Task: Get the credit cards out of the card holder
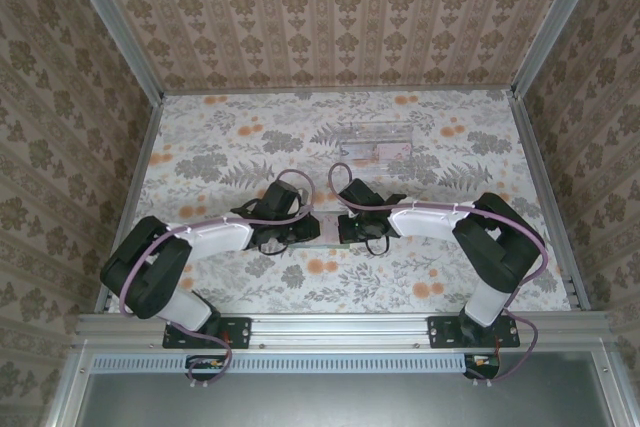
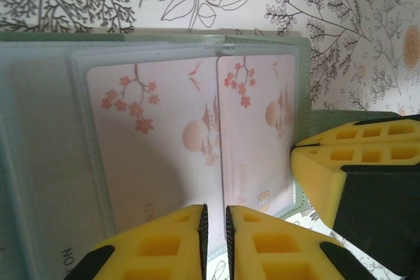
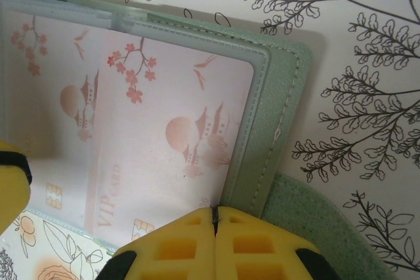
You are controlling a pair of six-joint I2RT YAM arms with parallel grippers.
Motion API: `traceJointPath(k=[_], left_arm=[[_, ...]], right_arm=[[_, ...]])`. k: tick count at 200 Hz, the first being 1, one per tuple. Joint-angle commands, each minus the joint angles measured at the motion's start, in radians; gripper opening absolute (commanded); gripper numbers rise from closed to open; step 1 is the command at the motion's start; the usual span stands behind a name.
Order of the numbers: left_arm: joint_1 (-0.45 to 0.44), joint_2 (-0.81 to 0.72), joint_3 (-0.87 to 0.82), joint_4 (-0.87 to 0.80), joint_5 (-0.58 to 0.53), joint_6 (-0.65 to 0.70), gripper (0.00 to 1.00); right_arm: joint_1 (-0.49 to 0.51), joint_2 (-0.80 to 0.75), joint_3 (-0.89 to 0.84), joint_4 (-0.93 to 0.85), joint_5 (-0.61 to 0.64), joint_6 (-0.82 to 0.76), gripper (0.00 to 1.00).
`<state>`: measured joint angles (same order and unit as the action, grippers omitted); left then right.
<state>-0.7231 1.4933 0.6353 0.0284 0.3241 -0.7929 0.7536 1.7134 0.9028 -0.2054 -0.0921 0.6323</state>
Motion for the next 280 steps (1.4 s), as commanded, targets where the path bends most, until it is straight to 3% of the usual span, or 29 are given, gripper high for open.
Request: traceJointPath(k=[1, 189, 280], left_arm=[[-0.009, 0.032, 0.018, 0.031, 0.030, -0.025, 0.19], [-0.080, 0.180, 0.128, -0.150, -0.066, -0.028, 0.23], [-0.070, 0.153, 0.068, 0.019, 0.029, -0.072, 0.23]], right_arm=[[0.014, 0.034, -0.004, 0.001, -0.029, 0.017, 0.06], [0.018, 0.035, -0.016, 0.015, -0.032, 0.023, 0.06], [0.017, 0.034, -0.021, 0.019, -0.033, 0.024, 0.06]])
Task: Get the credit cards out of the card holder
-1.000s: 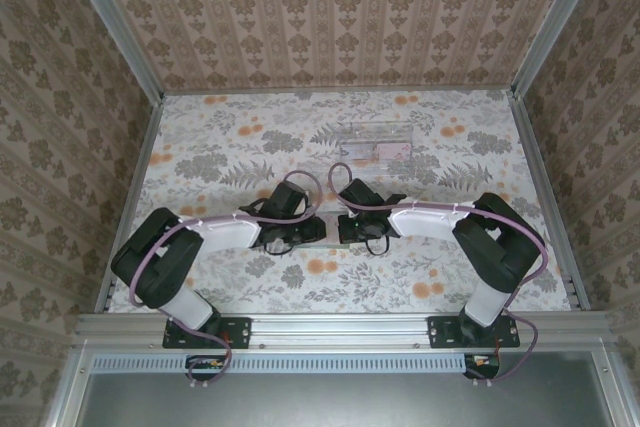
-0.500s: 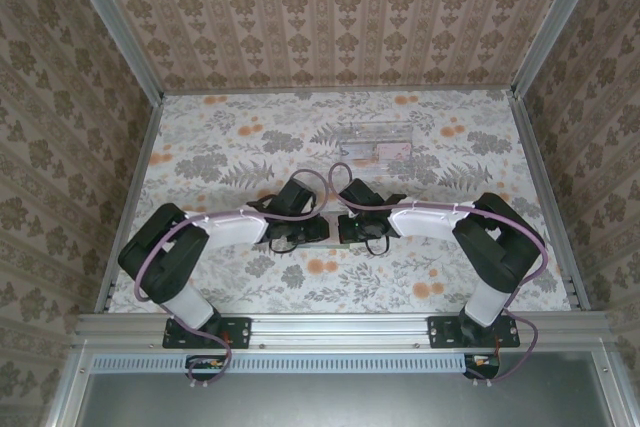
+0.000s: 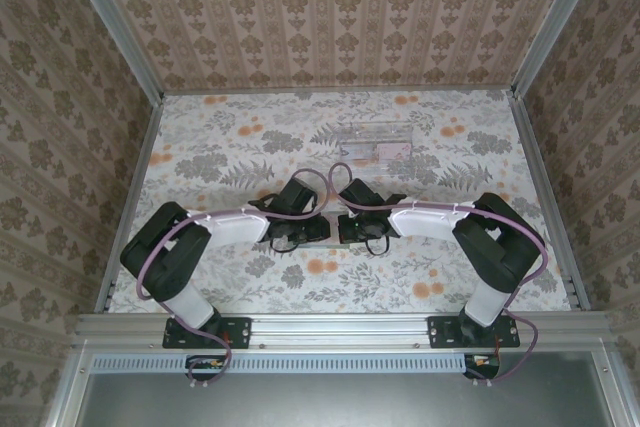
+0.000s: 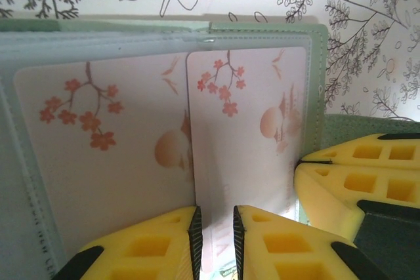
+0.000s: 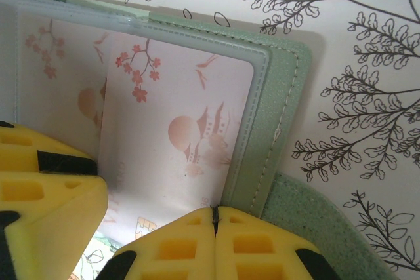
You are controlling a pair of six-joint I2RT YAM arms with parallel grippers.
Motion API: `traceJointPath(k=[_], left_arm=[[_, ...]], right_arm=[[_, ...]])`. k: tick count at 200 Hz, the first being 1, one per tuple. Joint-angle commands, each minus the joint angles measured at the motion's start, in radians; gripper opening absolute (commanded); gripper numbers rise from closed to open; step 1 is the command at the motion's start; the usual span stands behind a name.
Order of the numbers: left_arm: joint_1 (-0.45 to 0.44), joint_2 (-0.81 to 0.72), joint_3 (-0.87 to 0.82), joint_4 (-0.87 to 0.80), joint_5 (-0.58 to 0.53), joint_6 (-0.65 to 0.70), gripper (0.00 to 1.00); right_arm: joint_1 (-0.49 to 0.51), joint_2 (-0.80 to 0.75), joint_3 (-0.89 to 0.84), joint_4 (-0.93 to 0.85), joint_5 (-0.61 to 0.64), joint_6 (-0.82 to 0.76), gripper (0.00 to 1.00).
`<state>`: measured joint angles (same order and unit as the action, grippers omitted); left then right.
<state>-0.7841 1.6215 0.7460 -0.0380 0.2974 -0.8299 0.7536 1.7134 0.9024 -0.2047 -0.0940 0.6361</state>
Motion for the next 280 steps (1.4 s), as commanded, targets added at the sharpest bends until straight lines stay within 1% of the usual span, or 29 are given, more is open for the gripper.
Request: traceJointPath(k=[1, 43, 90, 99, 121, 145, 167, 183, 235, 280], left_arm=[[-0.008, 0.026, -0.044, 0.086, 0.056, -0.035, 0.23], [-0.003, 0.016, -0.046, 0.063, 0.039, -0.028, 0.23], [0.005, -0.082, -0.035, -0.027, -0.016, 0.016, 0.23], [0.012, -0.105, -0.034, -0.048, -0.030, 0.027, 0.23], [0.042, -0.152, -0.044, -0.094, -0.056, 0.058, 0.23], [0.082, -0.182, -0.071, -0.111, -0.062, 0.084, 0.23], [0.109, -0.179, -0.095, -0.111, -0.061, 0.100, 0.23], [0.113, -0.166, -0.106, -0.104, -0.061, 0.104, 0.24], [0.115, -0.126, -0.131, -0.088, -0.078, 0.102, 0.23], [0.115, -0.103, -0.143, -0.056, -0.058, 0.095, 0.23]], right_arm=[[0.018, 0.034, -0.020, 0.018, -0.031, 0.020, 0.06], [0.018, 0.025, -0.024, 0.013, -0.026, 0.019, 0.06], [0.017, -0.034, 0.008, -0.057, 0.015, -0.011, 0.08], [0.018, -0.045, 0.017, -0.072, 0.024, -0.019, 0.08], [0.018, -0.067, 0.030, -0.104, 0.046, -0.032, 0.14], [0.018, -0.069, 0.032, -0.118, 0.056, -0.039, 0.14], [0.018, -0.055, 0.034, -0.116, 0.053, -0.042, 0.12], [0.019, -0.040, 0.036, -0.115, 0.051, -0.042, 0.10], [0.026, -0.004, 0.052, -0.106, 0.039, -0.045, 0.09], [0.038, 0.028, 0.073, -0.110, 0.036, -0.046, 0.09]])
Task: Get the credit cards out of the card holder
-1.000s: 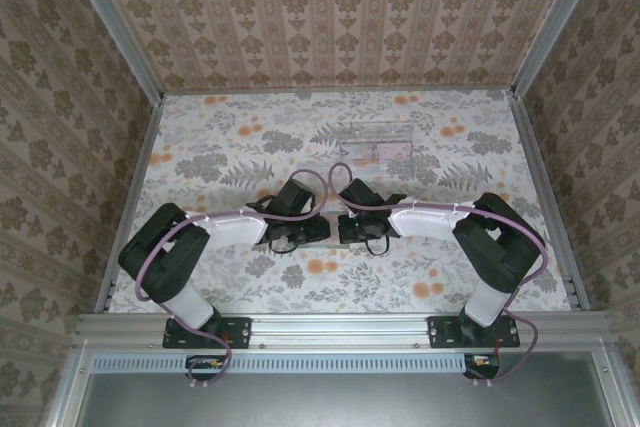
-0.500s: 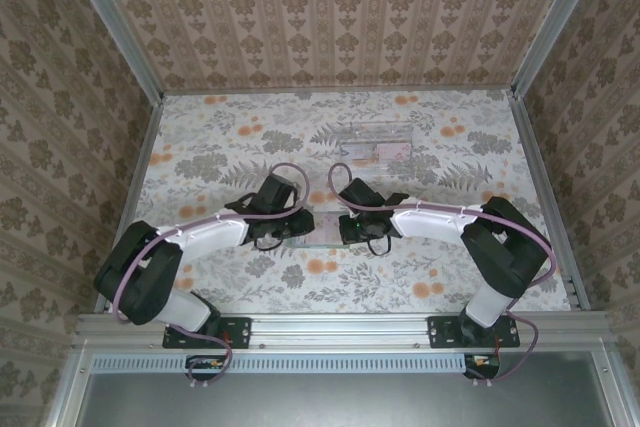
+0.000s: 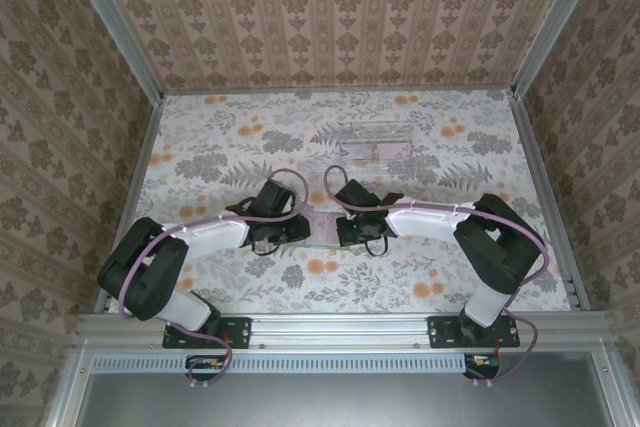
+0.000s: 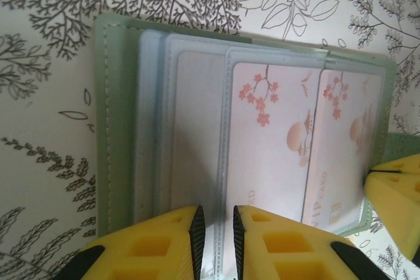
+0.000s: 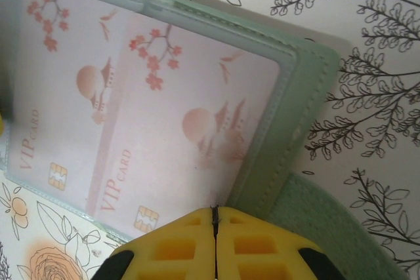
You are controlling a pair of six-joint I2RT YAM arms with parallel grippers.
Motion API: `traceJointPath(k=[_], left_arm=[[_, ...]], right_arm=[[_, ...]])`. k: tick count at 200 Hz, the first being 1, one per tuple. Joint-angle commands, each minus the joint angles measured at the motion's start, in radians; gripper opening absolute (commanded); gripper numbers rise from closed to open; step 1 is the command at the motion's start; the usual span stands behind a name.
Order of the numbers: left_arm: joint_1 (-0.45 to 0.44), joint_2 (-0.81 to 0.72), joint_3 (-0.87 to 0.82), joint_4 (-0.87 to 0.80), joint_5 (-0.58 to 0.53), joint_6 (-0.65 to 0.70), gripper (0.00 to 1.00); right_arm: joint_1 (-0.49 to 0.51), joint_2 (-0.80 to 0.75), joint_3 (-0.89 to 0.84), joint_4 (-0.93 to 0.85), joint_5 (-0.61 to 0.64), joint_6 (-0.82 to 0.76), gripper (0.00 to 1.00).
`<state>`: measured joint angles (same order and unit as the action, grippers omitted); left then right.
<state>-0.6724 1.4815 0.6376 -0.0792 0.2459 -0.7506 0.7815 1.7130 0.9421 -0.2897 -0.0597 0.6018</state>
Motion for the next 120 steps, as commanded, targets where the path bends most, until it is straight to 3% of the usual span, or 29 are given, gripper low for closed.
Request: traceJointPath(k=[1, 120], left_arm=[[0.004, 0.038, -0.035, -0.015, -0.006, 0.015, 0.23], [0.005, -0.035, -0.027, -0.058, -0.020, 0.007, 0.23]], right_arm=[[0.011, 0.030, 0.034, -0.024, 0.001, -0.012, 0.09], [0.031, 0.068, 0.054, -0.016, -0.001, -0.004, 0.08]])
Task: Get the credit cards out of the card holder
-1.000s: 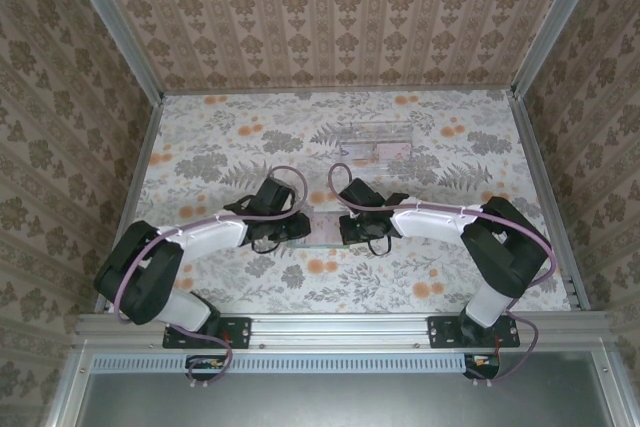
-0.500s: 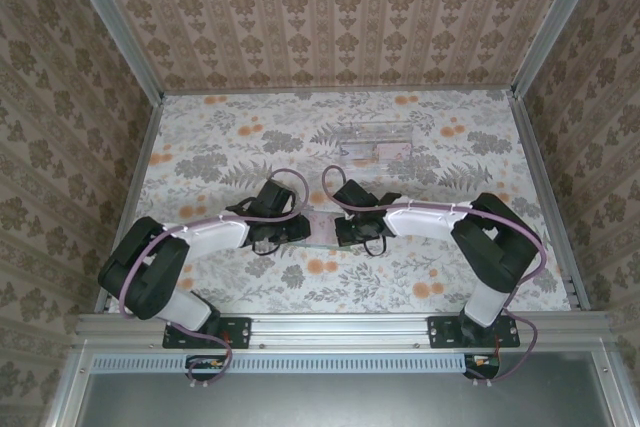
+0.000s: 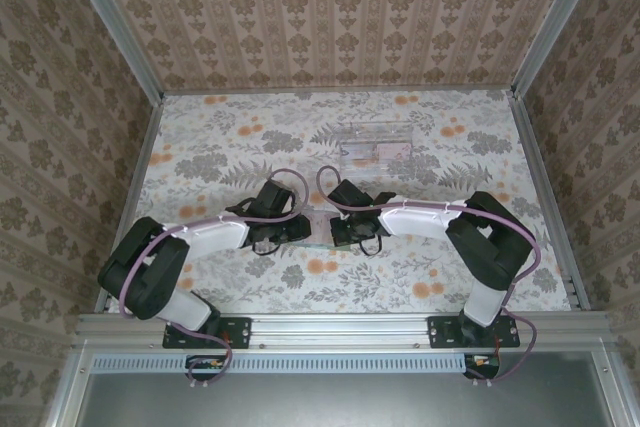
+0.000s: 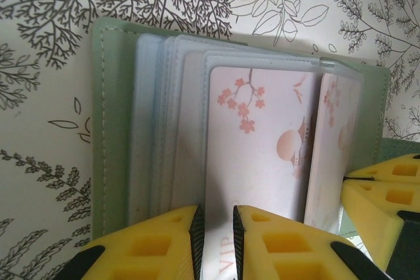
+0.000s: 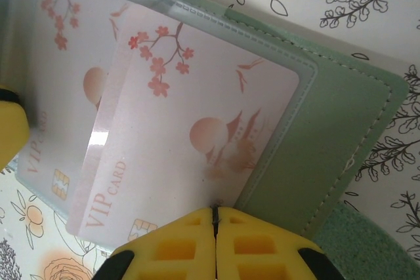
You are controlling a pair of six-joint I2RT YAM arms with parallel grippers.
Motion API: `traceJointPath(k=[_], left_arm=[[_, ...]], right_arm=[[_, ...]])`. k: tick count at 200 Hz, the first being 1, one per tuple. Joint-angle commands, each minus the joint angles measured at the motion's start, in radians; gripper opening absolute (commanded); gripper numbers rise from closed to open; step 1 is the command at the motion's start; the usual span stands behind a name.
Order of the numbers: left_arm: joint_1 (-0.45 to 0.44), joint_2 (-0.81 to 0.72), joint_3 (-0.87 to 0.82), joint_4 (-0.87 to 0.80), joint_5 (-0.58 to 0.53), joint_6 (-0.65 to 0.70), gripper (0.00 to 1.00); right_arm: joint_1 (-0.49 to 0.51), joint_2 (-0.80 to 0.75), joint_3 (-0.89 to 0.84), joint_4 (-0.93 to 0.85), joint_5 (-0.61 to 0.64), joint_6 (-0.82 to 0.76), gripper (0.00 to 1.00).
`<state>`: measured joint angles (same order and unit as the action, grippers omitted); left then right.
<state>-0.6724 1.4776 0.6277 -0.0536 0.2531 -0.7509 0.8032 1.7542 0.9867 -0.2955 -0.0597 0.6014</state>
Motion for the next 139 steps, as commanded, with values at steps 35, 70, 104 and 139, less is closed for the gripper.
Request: traceJointPath(k=[35, 70, 104, 139], left_arm=[[0.004, -0.113, 0.004, -0.103, -0.028, 0.001, 0.25], [-0.004, -0.102, 0.003, -0.012, 0.054, -0.020, 0.25], [-0.031, -0.021, 0.009, 0.063, 0.095, -0.049, 0.25], [-0.062, 0.041, 0.023, 0.096, 0.100, -0.063, 0.25]], right_arm=[[0.009, 0.027, 0.005, -0.007, -0.001, 0.000, 0.08], [0.010, 0.030, 0.004, -0.004, -0.002, 0.000, 0.08], [0.009, 0.027, 0.003, -0.003, -0.004, 0.001, 0.08], [0.008, 0.025, 0.000, -0.003, -0.004, 0.001, 0.08]])
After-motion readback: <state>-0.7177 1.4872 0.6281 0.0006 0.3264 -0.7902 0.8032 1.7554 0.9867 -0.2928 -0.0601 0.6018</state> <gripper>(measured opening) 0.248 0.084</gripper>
